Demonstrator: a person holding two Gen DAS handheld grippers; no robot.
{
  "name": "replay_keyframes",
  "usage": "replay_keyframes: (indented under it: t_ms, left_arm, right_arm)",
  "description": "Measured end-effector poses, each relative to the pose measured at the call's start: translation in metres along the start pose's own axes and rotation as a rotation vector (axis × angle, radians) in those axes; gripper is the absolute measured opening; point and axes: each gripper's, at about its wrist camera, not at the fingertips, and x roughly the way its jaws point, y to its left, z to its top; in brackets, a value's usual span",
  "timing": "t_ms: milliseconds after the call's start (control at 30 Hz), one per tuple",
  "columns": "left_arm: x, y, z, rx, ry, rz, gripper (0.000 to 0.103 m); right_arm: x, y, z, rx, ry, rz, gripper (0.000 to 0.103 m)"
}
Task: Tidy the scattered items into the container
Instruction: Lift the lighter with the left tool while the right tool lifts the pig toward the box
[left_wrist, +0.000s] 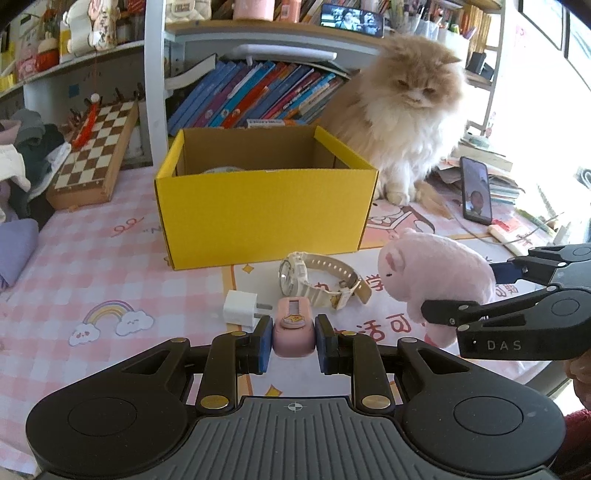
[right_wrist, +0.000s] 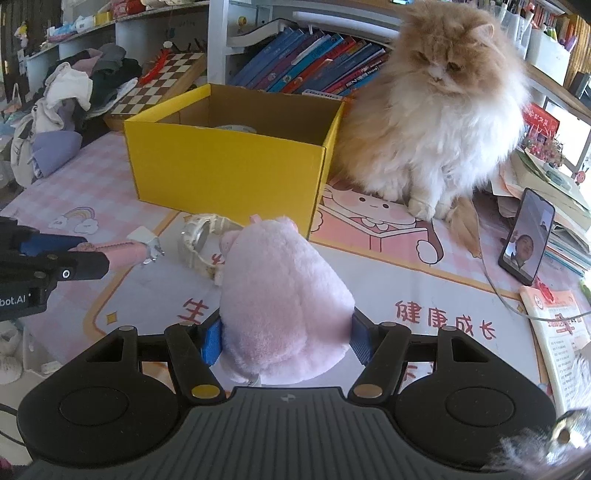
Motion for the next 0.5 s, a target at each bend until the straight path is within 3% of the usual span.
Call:
replay_keyframes:
  t_ms: [500]
  left_arm:
    - [-0.029,0.006,0.000,0.045,-0.060,-0.011,0.023]
  right_arm:
    - [-0.023,0.023,-0.006,-0.007,-0.050,0.004,0.063]
